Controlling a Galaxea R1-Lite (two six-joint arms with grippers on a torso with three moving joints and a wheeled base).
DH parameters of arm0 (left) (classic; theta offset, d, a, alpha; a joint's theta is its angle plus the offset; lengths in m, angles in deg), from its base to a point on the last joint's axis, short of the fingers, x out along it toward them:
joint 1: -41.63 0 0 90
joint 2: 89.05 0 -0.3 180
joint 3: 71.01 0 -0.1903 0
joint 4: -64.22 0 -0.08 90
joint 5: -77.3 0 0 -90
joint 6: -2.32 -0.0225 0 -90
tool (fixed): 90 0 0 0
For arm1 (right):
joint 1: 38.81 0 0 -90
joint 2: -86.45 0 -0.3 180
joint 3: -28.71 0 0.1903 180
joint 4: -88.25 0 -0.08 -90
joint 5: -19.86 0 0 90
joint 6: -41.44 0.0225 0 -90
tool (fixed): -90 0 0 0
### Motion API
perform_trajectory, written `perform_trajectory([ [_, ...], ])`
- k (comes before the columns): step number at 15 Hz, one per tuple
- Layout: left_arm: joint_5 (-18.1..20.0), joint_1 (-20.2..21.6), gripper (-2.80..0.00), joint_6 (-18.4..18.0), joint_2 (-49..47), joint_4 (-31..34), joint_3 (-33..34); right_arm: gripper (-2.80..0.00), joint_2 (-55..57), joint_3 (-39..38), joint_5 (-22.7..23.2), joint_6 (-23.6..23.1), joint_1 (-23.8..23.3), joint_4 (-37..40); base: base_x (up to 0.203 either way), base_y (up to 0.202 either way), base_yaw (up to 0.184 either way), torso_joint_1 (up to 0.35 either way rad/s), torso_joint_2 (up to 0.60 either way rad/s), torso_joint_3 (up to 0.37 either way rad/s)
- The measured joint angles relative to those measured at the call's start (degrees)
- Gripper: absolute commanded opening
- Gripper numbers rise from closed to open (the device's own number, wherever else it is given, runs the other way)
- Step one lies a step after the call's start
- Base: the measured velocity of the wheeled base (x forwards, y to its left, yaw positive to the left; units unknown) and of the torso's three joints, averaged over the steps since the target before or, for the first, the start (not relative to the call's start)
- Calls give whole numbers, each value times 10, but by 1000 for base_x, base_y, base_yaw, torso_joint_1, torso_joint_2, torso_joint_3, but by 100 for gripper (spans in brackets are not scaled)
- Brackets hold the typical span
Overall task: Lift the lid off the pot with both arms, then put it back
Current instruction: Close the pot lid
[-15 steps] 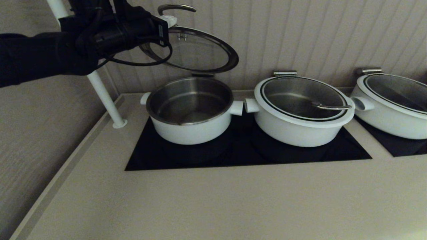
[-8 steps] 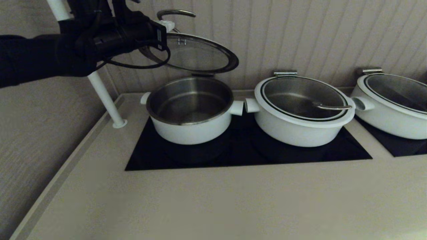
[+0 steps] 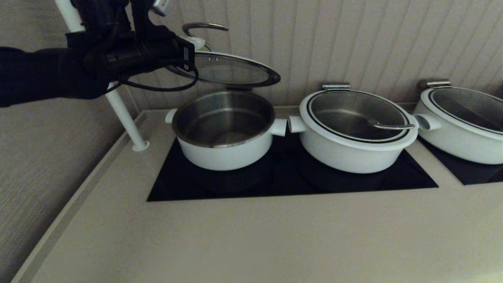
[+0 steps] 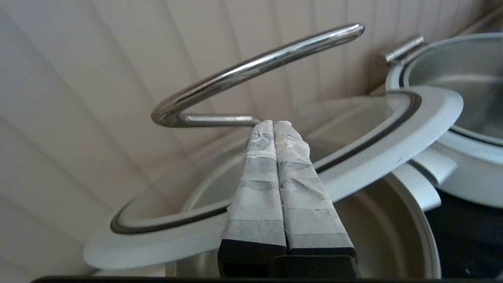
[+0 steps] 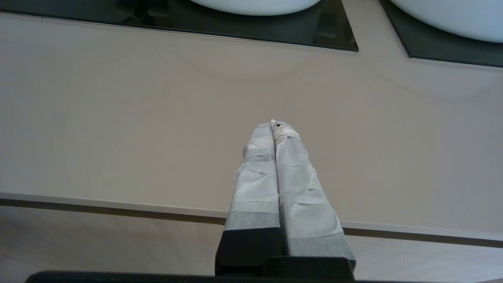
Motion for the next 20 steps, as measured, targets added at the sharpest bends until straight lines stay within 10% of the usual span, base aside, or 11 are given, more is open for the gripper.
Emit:
perform_trajectory([
  [20,0,0,-280,-9,62,-2,121,-280,0,0,0,0,0,0,0,0,0,0,0,0],
])
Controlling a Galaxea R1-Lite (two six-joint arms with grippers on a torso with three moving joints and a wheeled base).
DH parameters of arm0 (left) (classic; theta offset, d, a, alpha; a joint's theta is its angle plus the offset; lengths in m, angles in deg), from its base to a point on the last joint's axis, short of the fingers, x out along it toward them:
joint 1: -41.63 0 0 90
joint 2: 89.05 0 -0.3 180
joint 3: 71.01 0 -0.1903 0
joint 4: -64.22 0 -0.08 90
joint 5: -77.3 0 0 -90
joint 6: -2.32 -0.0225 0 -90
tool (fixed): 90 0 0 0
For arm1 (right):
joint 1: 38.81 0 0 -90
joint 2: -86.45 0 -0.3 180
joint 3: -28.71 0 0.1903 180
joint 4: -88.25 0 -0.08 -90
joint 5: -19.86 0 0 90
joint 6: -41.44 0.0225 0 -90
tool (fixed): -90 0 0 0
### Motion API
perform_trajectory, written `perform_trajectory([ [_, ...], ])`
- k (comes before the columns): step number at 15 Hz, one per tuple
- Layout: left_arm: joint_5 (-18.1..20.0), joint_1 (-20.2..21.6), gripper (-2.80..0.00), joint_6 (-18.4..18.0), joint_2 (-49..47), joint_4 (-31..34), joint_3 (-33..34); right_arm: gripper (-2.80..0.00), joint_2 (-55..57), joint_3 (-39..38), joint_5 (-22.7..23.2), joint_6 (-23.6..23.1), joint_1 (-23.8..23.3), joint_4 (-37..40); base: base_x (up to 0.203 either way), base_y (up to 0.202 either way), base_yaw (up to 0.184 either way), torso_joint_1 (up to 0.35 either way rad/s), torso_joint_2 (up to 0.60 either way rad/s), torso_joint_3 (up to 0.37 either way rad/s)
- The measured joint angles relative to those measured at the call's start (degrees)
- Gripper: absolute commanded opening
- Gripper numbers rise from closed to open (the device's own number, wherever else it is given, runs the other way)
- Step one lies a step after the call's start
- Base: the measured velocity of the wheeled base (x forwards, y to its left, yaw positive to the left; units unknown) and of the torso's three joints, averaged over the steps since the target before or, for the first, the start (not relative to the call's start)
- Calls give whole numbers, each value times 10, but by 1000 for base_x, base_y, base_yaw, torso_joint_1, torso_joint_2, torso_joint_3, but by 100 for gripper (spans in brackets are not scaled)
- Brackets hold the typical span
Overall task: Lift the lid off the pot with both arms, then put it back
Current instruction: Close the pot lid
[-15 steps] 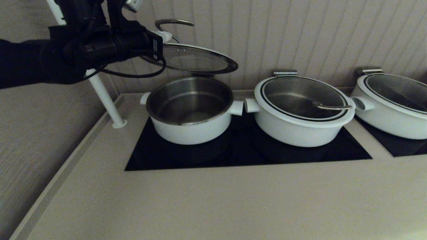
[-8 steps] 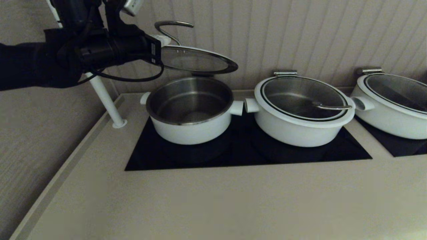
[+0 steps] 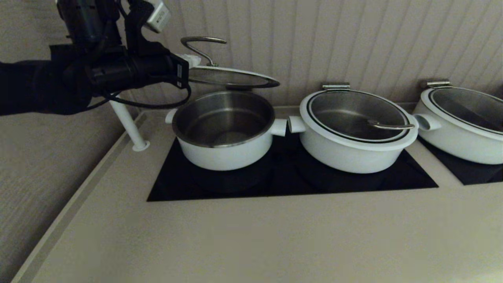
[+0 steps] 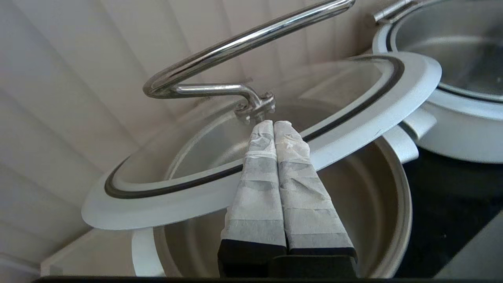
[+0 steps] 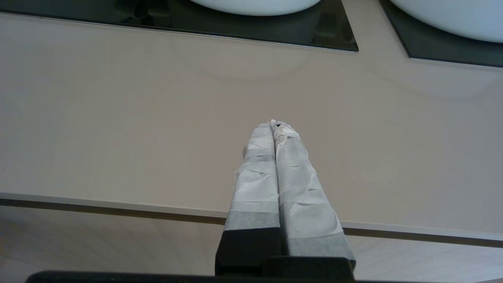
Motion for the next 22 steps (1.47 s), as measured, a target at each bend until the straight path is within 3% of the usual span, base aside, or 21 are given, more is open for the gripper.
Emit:
perform_trajectory([
  [22,1,0,-280,0,36,-6,90,-280,0,0,0,0,0,0,0,0,0,0,0,0],
])
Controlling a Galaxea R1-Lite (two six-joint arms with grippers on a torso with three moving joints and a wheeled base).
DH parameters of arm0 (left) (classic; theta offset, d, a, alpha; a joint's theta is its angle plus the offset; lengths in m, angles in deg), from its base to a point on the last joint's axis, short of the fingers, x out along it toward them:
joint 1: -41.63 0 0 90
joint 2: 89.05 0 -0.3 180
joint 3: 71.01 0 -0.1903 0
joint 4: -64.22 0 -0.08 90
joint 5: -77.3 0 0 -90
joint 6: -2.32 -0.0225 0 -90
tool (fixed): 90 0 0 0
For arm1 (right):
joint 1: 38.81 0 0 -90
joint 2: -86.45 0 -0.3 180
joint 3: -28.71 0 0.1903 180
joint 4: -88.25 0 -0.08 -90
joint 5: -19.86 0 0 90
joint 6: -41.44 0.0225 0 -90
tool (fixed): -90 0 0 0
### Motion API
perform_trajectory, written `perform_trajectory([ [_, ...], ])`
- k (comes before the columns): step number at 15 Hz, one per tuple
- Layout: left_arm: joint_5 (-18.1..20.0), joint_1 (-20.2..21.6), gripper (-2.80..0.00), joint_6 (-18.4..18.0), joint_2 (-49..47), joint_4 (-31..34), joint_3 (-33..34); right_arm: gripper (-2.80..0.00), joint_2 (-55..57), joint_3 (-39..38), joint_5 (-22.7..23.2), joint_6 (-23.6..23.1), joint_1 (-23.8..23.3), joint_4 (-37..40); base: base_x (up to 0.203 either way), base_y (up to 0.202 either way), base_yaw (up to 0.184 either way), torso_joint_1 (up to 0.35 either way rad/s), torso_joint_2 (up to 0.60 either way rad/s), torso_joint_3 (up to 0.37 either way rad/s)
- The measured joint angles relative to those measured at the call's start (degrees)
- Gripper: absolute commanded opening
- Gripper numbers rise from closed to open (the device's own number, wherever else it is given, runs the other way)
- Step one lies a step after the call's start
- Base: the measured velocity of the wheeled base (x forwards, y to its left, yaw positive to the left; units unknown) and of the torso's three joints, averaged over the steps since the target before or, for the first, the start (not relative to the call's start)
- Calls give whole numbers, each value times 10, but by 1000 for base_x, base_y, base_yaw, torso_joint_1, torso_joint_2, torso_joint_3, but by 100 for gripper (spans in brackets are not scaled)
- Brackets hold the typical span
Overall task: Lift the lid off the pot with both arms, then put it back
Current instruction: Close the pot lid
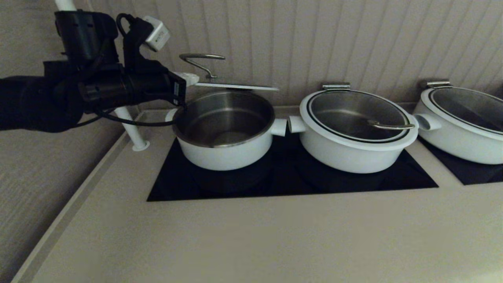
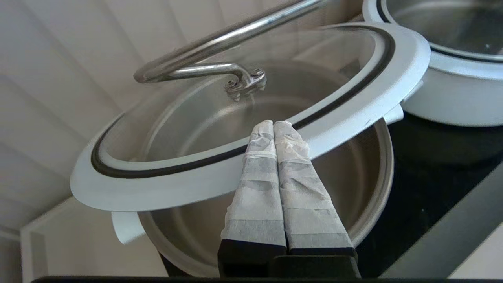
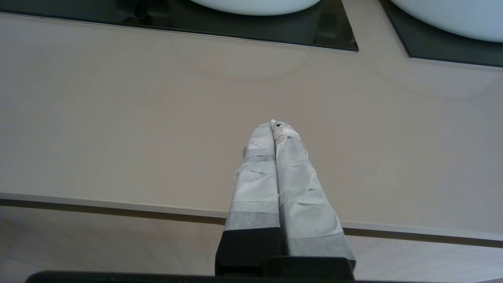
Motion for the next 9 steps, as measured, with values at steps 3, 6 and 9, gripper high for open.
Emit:
perform_trajectory([
  [3,0,0,-280,0,1,-54,28,-280,0,0,0,0,0,0,0,0,0,0,0,0],
  [6,0,0,-280,0,4,-67,58,-280,0,0,0,0,0,0,0,0,0,0,0,0],
  [9,0,0,-280,0,9,-67,81,-280,0,0,0,0,0,0,0,0,0,0,0,0],
])
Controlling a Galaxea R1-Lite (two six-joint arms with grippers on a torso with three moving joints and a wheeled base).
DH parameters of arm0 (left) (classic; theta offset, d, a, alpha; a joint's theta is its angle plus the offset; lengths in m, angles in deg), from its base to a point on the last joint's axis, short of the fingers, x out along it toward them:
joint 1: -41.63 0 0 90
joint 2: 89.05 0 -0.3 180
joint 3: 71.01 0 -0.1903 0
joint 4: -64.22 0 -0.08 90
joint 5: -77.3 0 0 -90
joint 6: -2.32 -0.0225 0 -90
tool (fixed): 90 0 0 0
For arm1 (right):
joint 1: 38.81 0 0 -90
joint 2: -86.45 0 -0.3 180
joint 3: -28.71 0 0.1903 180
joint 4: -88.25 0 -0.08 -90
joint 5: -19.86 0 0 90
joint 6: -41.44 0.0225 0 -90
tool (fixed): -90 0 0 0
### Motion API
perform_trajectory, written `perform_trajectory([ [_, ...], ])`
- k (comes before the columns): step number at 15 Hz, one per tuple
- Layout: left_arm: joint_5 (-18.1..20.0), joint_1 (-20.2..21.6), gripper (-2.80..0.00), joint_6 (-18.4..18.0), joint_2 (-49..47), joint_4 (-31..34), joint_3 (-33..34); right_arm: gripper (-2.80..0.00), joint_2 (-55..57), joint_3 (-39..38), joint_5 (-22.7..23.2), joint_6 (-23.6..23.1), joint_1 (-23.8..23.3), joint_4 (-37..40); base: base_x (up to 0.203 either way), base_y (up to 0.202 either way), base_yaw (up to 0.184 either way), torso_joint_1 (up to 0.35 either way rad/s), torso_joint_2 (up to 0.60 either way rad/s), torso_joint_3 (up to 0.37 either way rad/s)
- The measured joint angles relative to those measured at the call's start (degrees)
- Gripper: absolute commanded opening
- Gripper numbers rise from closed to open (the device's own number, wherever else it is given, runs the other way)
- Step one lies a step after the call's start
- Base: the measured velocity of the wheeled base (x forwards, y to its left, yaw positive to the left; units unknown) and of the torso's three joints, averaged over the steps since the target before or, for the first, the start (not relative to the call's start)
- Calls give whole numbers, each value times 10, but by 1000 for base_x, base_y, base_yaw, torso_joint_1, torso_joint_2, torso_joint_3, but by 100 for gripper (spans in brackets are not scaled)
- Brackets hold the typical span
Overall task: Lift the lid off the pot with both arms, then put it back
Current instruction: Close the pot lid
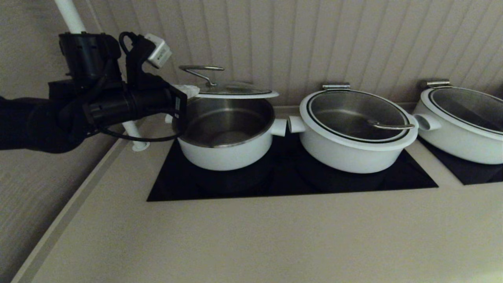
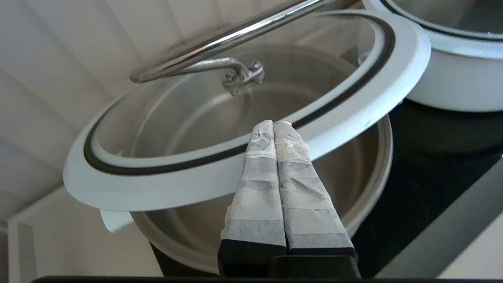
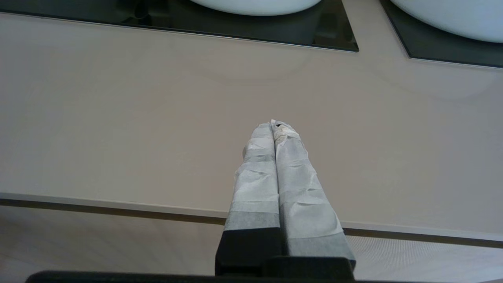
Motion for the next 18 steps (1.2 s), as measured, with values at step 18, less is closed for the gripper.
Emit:
perform_trajectory([
  [18,-4,1,-280,0,-1,-82,88,-280,0,0,0,-1,0,0,0,0,0,0,0,0],
])
